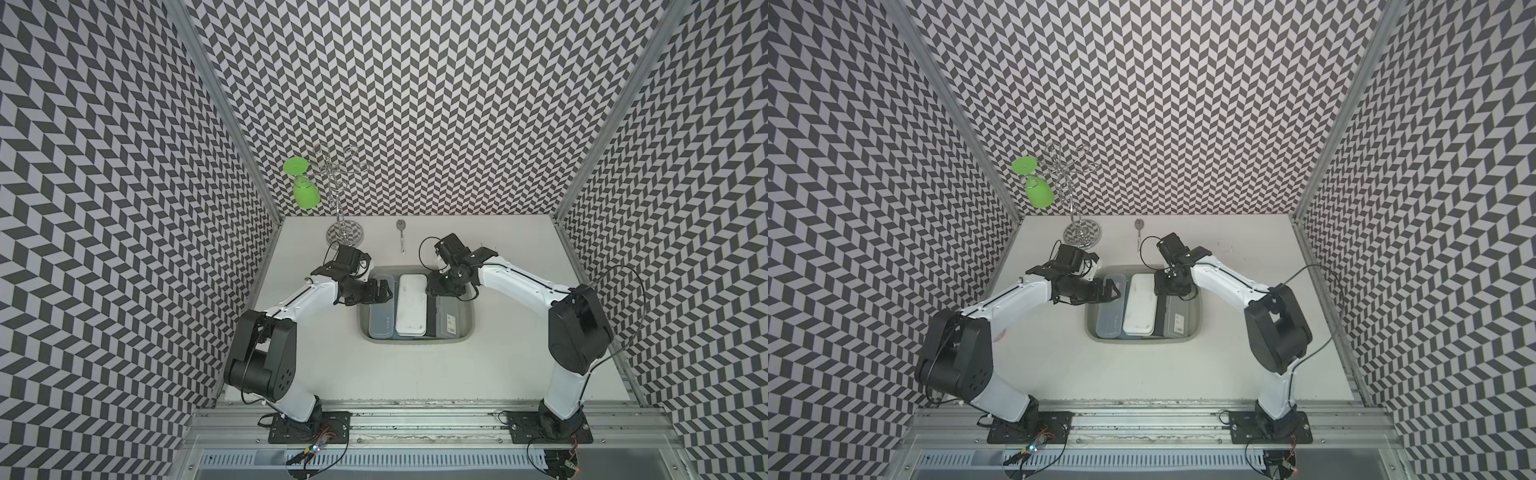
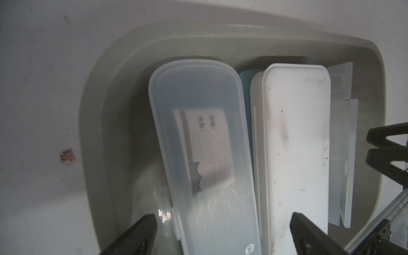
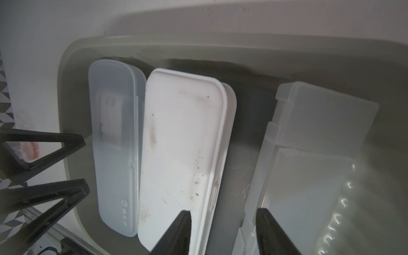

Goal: Put the pencil case into the storage box
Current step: Place the pencil case at the storage box.

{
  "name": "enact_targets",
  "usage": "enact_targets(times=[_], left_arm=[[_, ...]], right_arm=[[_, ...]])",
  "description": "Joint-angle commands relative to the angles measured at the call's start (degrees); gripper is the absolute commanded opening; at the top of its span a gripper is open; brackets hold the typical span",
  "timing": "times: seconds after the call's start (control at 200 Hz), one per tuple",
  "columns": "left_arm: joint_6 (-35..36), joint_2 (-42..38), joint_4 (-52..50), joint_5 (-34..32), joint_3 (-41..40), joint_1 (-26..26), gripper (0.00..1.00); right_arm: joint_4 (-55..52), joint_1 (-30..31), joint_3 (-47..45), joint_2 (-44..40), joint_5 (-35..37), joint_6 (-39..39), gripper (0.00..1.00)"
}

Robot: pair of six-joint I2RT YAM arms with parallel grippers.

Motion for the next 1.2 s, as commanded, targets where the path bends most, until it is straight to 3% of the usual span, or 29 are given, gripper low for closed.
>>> enact_targets(times=[0.0, 0.466, 0.816, 1.197], left_arm=[[1.23, -0.65, -1.18, 0.05, -0.84, 0.82, 1.0], [0.86, 0.2, -1.04, 0.24, 0.22, 1.18, 1.0], [0.62, 0.01, -1.11, 0.28, -0.03, 1.36, 1.0], [0.67, 0.66, -1.28, 0.52, 0.75, 1.39, 1.0]], right_arm=[[3.7, 0.29, -1.56, 1.27, -0.84, -1.05, 0.51], [6.32, 0.28, -6.8, 3.74, 0.49, -3.1, 0.51], [-3.06, 0.33, 3.66, -1.58, 3.83, -3.88, 0.51], [-6.01, 0.27, 1.51, -0.11, 10.46, -5.52, 0.33]])
